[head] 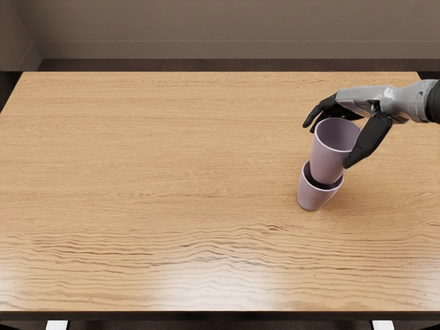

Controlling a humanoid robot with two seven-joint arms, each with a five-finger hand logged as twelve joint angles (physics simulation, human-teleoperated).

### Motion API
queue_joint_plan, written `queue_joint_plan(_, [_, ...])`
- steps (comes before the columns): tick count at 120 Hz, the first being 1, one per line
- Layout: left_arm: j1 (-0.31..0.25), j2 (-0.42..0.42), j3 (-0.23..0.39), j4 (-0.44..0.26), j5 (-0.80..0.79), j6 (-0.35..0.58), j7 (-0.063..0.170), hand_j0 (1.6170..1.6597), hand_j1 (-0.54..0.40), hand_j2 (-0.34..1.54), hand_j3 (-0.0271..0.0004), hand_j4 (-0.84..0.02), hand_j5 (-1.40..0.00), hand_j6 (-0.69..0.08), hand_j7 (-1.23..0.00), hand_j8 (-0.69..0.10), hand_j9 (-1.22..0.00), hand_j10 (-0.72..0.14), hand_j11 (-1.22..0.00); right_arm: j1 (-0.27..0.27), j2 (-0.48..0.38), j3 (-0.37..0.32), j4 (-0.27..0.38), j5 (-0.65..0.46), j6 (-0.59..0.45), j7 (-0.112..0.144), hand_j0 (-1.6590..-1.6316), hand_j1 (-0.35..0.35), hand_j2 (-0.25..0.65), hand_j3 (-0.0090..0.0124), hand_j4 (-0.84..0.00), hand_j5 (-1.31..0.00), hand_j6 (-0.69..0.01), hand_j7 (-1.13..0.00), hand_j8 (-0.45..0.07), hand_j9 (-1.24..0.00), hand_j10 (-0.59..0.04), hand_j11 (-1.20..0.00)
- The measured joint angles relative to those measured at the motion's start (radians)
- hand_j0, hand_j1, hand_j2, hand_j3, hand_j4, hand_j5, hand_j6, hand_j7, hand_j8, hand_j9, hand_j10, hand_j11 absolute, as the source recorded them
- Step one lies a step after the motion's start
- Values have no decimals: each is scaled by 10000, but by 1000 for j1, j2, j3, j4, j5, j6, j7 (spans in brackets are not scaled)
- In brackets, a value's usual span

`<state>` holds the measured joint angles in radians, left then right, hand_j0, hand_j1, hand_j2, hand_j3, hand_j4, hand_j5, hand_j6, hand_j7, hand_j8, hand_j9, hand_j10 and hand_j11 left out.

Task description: Pick up cup and place in cup with right hand

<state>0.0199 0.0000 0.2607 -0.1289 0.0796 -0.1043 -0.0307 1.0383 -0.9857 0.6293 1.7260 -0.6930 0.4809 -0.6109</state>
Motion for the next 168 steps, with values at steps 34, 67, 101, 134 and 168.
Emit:
queue_joint_plan(34, [0, 0, 0, 0, 0, 0, 0, 16581, 3490, 1, -1, -3, -1, -3, -1, -3, -1, -2, -1, -11, 4, -1, -5, -7, 1, 0, -16568, -414, -703, 0, -2937, -3853, -2954, -3824, -2575, -3865, -2924, -3844])
queue_joint_plan(67, [0, 0, 0, 0, 0, 0, 0, 16581, 3490, 1, -1, -3, -1, -3, -1, -3, -1, -2, -1, -22, 9, 1, -16, -6, 6, 0, -16577, -2443, -212, 0, -1016, -1290, -1033, -1277, -926, -1291, -1005, -1284])
queue_joint_plan(101, [0, 0, 0, 0, 0, 0, 0, 16581, 3490, 1, -1, -3, -1, -3, -1, -3, -1, -2, -1, -21, 8, 52, -151, 89, 109, 0, -16580, -2989, -86, 0, -499, -598, -518, -590, -480, -597, -488, -594])
queue_joint_plan(134, [0, 0, 0, 0, 0, 0, 0, 16581, 3490, 1, -1, -3, -2, -4, -1, -3, -1, -2, -1, -15, 47, 125, -290, 126, 129, 0, -16580, -3124, -58, 0, -364, -424, -379, -418, -361, -422, -354, -421])
queue_joint_plan(168, [0, 0, 0, 0, 0, 0, 0, 16581, 3490, 1, -1, -3, -2, -3, -1, -3, -1, -2, -1, -20, 45, 144, -344, 188, 130, 0, -16580, -3171, -49, 0, -313, -365, -326, -360, -314, -364, -304, -362])
